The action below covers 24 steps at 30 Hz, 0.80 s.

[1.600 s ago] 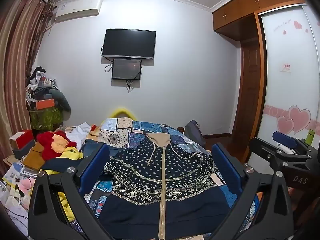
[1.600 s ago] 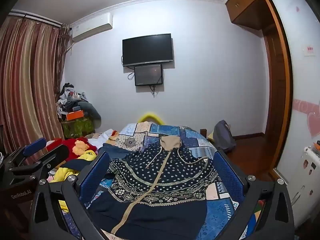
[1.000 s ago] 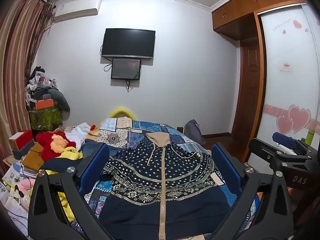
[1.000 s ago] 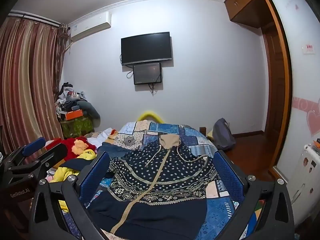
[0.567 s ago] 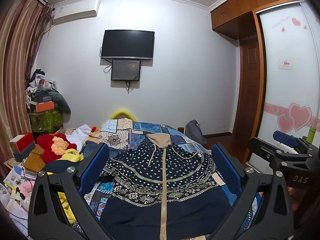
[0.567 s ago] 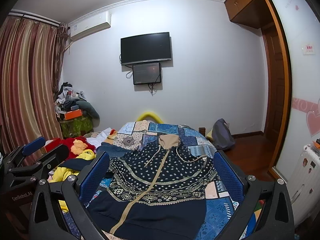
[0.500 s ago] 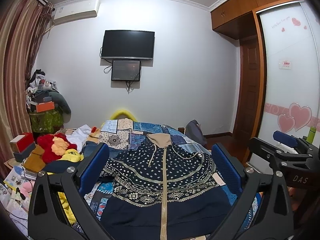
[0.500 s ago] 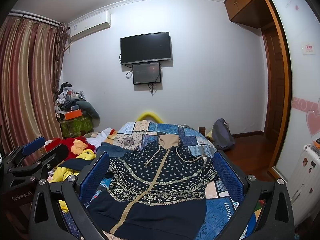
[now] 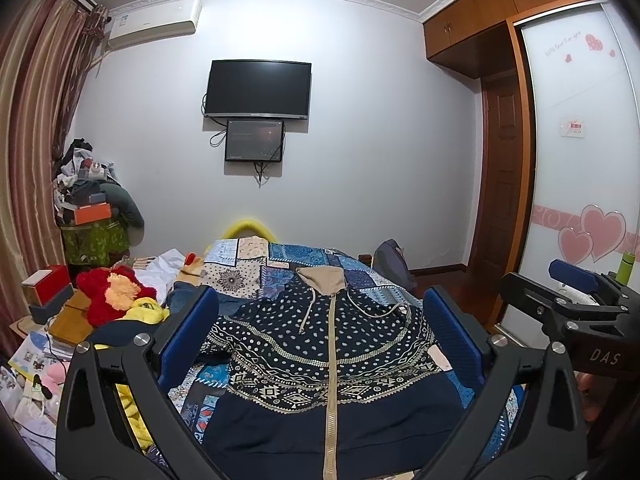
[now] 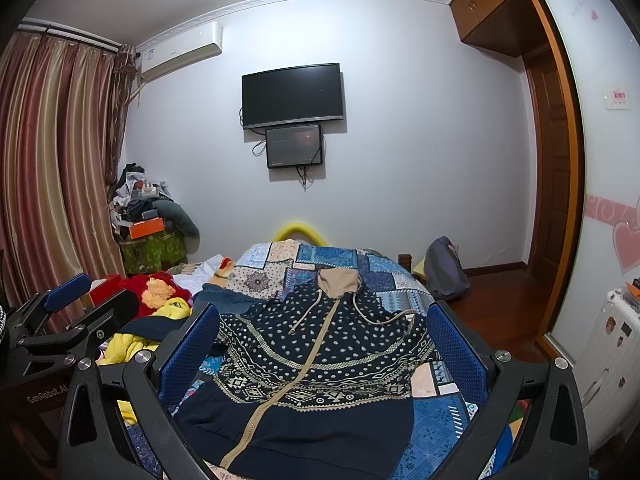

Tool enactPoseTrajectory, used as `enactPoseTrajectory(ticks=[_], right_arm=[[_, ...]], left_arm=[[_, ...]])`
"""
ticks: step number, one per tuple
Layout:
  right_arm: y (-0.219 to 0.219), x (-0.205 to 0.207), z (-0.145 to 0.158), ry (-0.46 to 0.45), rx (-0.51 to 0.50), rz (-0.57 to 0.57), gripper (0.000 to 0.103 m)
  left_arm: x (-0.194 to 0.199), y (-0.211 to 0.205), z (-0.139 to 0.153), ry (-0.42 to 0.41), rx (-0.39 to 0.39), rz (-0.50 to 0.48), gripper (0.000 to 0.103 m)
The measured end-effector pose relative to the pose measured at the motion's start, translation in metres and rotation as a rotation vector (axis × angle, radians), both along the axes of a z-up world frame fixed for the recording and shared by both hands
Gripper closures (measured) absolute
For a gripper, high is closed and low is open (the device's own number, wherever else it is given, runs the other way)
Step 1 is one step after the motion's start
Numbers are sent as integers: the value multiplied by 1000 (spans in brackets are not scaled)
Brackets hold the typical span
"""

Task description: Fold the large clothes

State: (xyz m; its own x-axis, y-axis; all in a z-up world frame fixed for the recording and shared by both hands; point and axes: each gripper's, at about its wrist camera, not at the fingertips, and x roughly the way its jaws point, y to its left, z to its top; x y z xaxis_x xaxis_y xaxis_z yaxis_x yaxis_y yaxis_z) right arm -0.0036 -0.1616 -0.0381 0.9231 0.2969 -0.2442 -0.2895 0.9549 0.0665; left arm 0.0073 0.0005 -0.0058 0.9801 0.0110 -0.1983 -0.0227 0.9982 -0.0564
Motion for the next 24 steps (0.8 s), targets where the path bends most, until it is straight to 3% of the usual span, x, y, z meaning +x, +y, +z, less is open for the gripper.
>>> enactPoseTrajectory(ticks=[24], right_arm=[[3, 9, -9, 1, 0, -3, 0]], left_arm=[[1, 0, 0, -3, -5, -2, 0]])
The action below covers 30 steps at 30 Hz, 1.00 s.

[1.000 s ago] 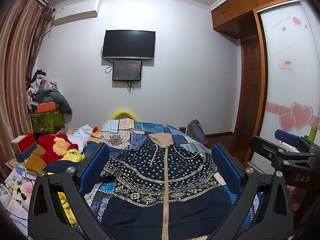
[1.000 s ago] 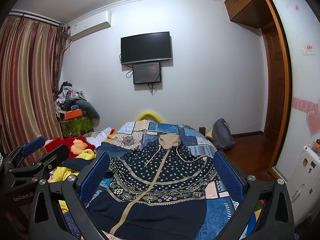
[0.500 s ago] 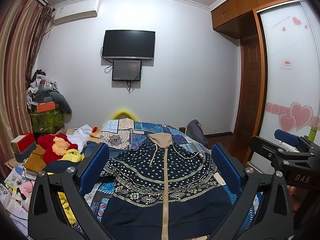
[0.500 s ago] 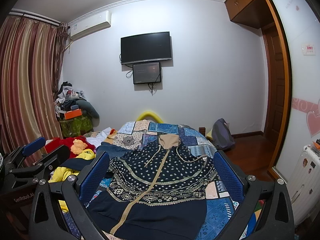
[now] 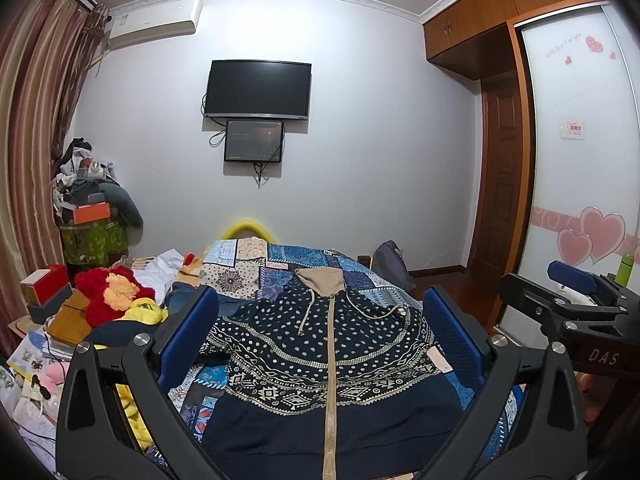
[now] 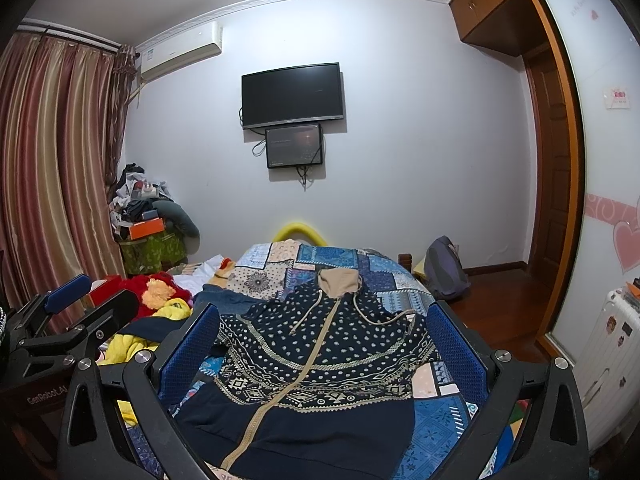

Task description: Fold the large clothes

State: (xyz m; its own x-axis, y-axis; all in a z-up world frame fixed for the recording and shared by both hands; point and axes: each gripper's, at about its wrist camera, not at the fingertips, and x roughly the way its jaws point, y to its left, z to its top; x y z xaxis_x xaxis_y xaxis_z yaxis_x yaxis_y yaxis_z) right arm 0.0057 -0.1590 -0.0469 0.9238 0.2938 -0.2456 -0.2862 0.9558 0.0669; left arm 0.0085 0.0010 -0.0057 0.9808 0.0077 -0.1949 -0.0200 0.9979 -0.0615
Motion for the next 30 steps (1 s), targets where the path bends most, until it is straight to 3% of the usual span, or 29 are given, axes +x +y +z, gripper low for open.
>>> enactPoseTrajectory(ticks=[19, 30], right_arm=[[8, 12, -6, 20, -10, -4, 0], [31, 60, -9, 46, -39, 6, 0]], left_arm=[[12, 11, -4, 15, -5, 15, 0], [64, 62, -12, 71, -62, 46, 0]])
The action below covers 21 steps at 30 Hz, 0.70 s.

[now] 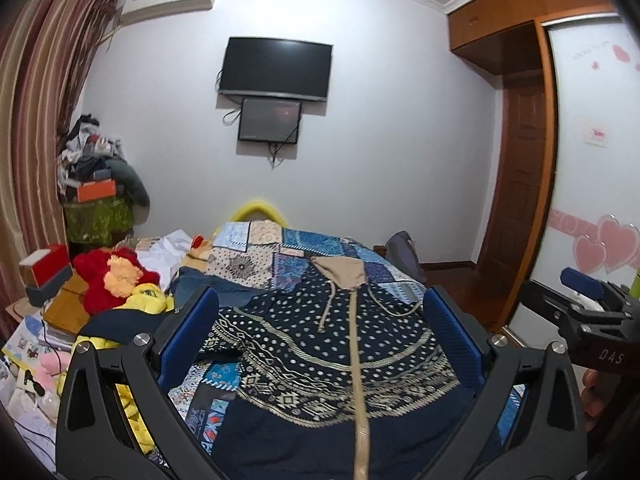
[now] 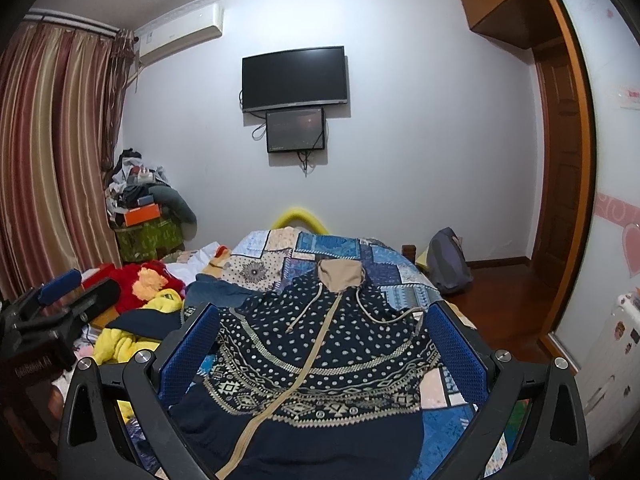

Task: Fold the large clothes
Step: 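Grasp the navy hoodie sleeve with the left gripper and lift it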

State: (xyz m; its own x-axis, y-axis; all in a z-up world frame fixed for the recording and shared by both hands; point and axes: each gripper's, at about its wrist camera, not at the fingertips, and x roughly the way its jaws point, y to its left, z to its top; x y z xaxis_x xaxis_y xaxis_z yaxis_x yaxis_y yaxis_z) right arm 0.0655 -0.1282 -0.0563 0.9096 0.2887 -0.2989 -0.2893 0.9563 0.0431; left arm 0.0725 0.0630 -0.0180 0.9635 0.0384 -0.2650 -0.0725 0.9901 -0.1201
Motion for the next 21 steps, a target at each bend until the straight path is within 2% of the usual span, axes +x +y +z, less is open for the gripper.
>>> enactPoseTrajectory(ticks=[7, 13, 19, 21], right_arm=[[22, 81, -18, 56, -37, 21, 0], [50, 168, -49, 142, -92, 33, 0], [77, 253, -89, 274, -109, 57, 0], [85, 272, -103, 309, -123, 58, 0]], left_arm=[[67, 63, -17, 96, 6, 101, 0], [137, 138, -56, 268, -12, 157, 0], [191, 228, -108, 418, -273, 159, 0], [200, 248, -131, 472, -334, 174, 0]])
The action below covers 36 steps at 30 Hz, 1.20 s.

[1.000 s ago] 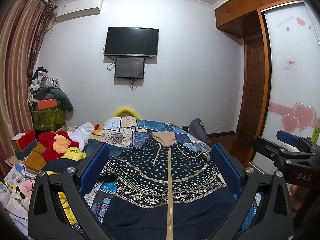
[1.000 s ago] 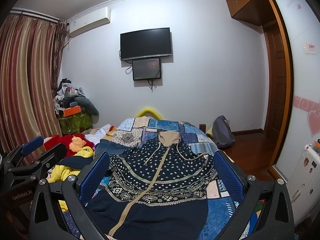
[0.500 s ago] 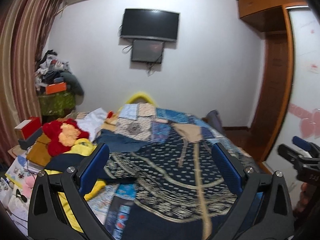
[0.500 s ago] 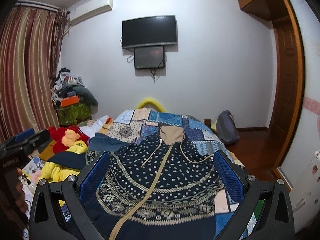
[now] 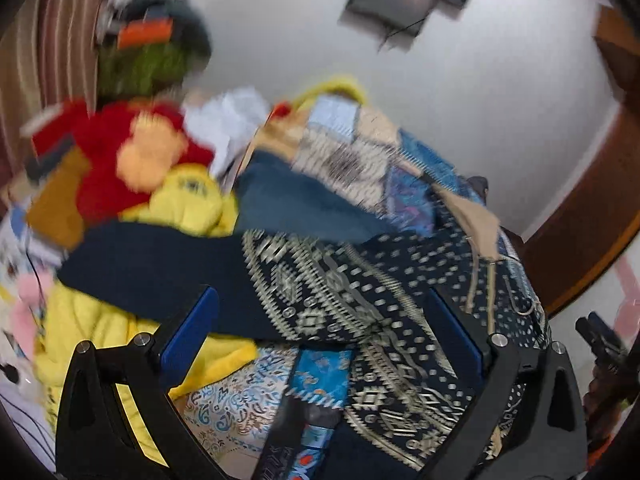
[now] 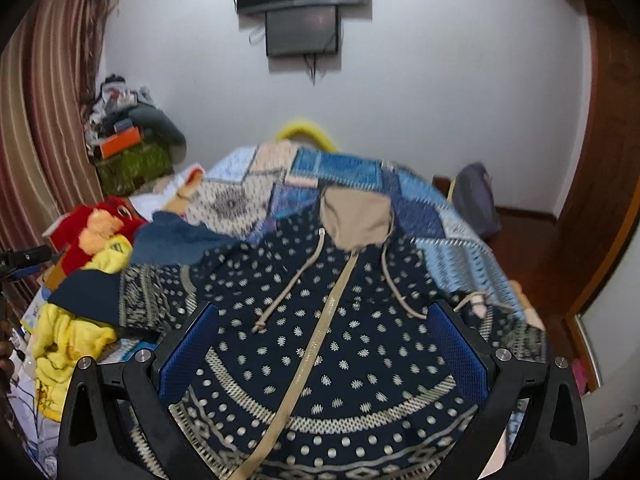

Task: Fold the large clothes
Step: 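Grasp the navy hoodie sleeve with the left gripper and lift it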

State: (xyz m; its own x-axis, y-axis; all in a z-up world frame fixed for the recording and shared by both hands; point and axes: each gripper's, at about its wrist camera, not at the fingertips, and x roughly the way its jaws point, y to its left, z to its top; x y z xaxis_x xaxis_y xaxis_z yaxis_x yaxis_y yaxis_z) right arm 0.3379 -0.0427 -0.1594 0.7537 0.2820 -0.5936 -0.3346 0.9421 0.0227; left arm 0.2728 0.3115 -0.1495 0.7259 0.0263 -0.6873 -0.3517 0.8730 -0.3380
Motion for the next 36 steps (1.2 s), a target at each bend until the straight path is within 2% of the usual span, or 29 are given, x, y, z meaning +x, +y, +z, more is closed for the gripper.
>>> enactPoseTrajectory(ticks=[5, 8, 10, 13, 16, 19, 23, 25, 26, 27, 28, 30, 36], right_arm=[[18, 30, -40, 77, -47, 24, 0], [22, 36, -61, 109, -63, 35, 0], [23, 38, -70, 129, -68, 44, 0], [25, 42, -79, 141, -74, 51, 0], [24, 43, -83, 150, -62, 52, 0], [24, 45, -86, 169, -58, 57, 0], [23, 46, -90, 191, -72, 47, 0], [20, 44, -87, 198, -62, 49, 0], [18, 41, -83, 193, -55, 54, 0], [17, 38, -79, 183, -52, 57, 0], [16, 35, -75, 172, -53, 59, 0], [12, 26, -64, 139, -62, 64, 0], [-2, 5, -38, 52, -107, 62, 0]], left_arm=[[3, 37, -66, 117, -122, 74, 0], [-4, 57, -101, 158, -227, 116, 0], [-8, 70, -119, 165, -299, 135, 0], [-7, 90, -137, 159, -361, 167, 0], [-4, 107, -141, 131, -367, 204, 4], [-1, 120, -135, 99, -329, 235, 17], [8, 132, -122, 111, -174, 304, 31], [14, 135, -117, 156, -68, 348, 54], [19, 134, -115, 198, 4, 370, 62], [21, 134, -114, 221, 41, 378, 77], [25, 133, -111, 249, 89, 386, 87], [30, 128, -101, 253, 143, 384, 97], [51, 88, -30, 97, 218, 307, 99]])
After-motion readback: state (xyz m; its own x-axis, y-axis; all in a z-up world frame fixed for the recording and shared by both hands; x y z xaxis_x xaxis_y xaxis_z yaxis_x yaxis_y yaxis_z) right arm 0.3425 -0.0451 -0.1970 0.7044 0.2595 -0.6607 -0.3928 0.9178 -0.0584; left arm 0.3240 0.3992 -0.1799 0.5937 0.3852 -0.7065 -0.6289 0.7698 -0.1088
